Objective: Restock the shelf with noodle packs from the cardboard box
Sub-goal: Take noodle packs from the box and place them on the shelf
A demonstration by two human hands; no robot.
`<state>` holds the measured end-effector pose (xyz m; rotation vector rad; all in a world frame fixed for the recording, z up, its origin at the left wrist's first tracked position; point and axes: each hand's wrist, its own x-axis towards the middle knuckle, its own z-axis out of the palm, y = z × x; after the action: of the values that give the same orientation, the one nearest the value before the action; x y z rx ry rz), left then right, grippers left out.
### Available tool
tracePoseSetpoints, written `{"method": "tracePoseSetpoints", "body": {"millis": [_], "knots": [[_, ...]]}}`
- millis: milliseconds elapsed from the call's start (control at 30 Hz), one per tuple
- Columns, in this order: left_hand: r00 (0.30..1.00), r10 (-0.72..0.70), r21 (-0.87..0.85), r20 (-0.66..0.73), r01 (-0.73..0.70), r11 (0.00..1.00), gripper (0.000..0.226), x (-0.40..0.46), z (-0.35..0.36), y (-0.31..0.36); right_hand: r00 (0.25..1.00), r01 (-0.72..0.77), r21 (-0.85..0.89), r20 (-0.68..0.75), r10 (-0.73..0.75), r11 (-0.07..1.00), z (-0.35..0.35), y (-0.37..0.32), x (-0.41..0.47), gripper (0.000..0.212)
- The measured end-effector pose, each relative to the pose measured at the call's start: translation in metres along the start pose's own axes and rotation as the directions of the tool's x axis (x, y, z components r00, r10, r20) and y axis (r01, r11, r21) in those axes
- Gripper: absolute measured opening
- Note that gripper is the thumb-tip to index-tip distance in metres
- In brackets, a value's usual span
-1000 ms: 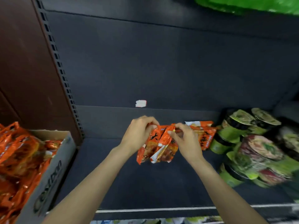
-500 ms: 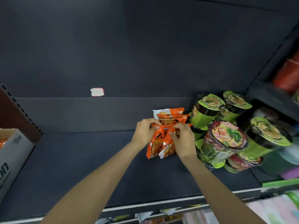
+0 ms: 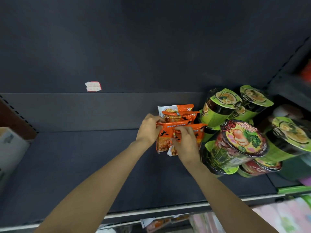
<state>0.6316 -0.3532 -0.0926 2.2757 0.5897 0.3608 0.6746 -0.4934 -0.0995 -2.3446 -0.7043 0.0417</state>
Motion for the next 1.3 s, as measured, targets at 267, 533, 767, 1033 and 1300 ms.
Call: {"method": "tracePoseSetpoints", "body": {"millis": [267, 533, 767, 1033, 1300], "knots": [[0.997, 0.075, 0.121, 0.001, -0.075, 0.99, 0.032, -0.011, -0.011, 0.004, 0.997, 0.049, 0.044, -0.068, -0.046, 0.998, -0.002, -0.01, 0.0, 0.032], [0.974, 0.175, 0.284, -0.141, -0.129, 0.95, 0.029, -0.047, -0.064, -0.011, 0.983, 0.185, 0.088, -0.004, -0.185, 0.979, 0.015, -0.063, -0.01, 0.029], [0.933, 0.077, 0.263, -0.351, 0.019, 0.965, 0.023, -0.115, -0.152, -0.064, 0.919, 0.337, 0.172, 0.155, -0.363, 0.926, 0.059, -0.159, -0.034, 0.029], [0.884, -0.141, 0.236, -0.445, 0.268, 0.934, 0.022, -0.197, -0.286, -0.171, 0.835, 0.43, 0.248, 0.258, -0.487, 0.868, 0.148, -0.292, -0.087, 0.031], [0.866, -0.211, 0.217, -0.453, 0.336, 0.916, 0.02, -0.267, -0.403, -0.293, 0.771, 0.453, 0.294, 0.345, -0.535, 0.842, 0.251, -0.415, -0.139, 0.034]]}}
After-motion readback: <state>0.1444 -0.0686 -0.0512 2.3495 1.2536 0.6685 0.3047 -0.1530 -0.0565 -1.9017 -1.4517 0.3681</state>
